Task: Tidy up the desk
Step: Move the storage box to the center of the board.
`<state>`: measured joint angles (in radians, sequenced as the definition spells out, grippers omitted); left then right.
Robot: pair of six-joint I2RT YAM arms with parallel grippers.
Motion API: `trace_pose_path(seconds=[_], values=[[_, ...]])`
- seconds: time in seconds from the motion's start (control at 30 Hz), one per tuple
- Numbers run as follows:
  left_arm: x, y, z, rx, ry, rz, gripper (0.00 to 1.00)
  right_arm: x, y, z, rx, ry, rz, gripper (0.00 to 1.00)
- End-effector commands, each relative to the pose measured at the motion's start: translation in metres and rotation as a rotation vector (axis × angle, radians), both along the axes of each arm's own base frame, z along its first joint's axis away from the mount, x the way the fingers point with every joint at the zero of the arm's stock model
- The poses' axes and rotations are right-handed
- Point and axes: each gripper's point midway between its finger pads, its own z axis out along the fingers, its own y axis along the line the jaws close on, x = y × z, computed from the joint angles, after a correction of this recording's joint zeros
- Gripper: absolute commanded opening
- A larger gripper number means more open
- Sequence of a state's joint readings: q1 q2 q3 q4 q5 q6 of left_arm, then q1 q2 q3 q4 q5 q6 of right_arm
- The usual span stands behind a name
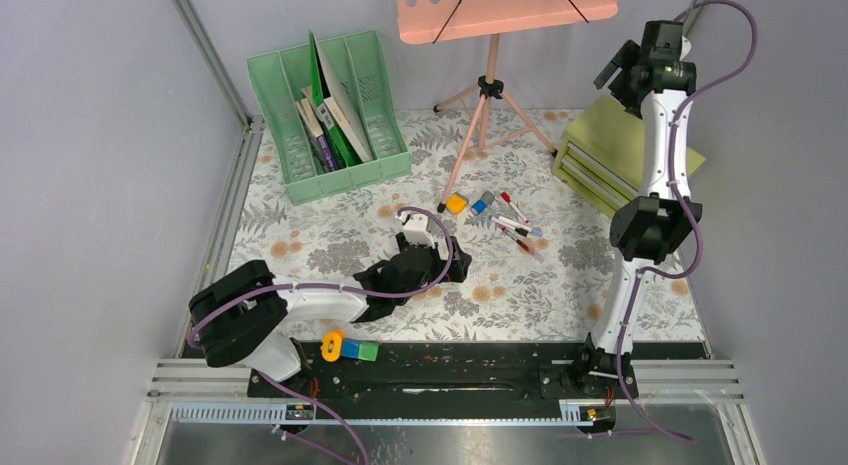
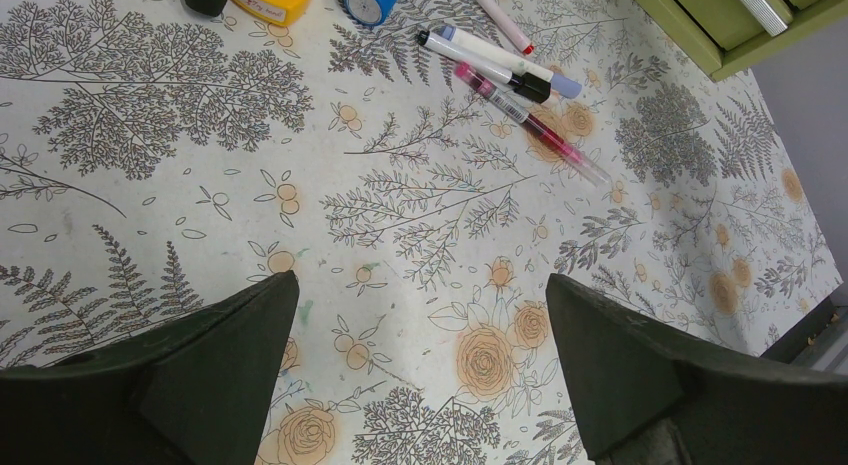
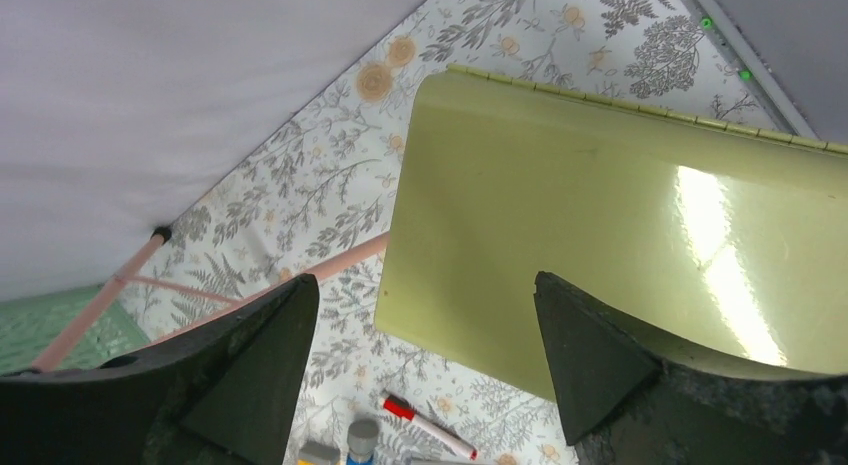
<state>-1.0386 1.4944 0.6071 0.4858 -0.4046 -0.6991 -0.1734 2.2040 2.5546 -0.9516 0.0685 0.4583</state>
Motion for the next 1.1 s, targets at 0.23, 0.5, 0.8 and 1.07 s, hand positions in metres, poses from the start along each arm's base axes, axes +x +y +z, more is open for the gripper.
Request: trace_pose_path(seconds=[0.23,0.5,0.8,1.07], values=[[0.009,-0.009,0.017,-0.033,-0.038,0.013,0.97,0.042,-0.055,-0.002,-0.102,-0.141,-0.258,0.62],[0.009,-0.008,0.016,-0.026,-0.033,0.013,0.97,0.060,-0.064,-0.031,-0.077,-0.141,-0.331,0.39],[0.008,-0.004,0.019,-0.035,-0.040,0.025,0.97,0.053,-0.070,-0.081,-0.078,-0.022,-0.381,0.28],[0.008,-0.004,0.019,-0.032,-0.040,0.024,0.97,0.040,-0.053,-0.119,0.042,0.092,-0.324,0.08]])
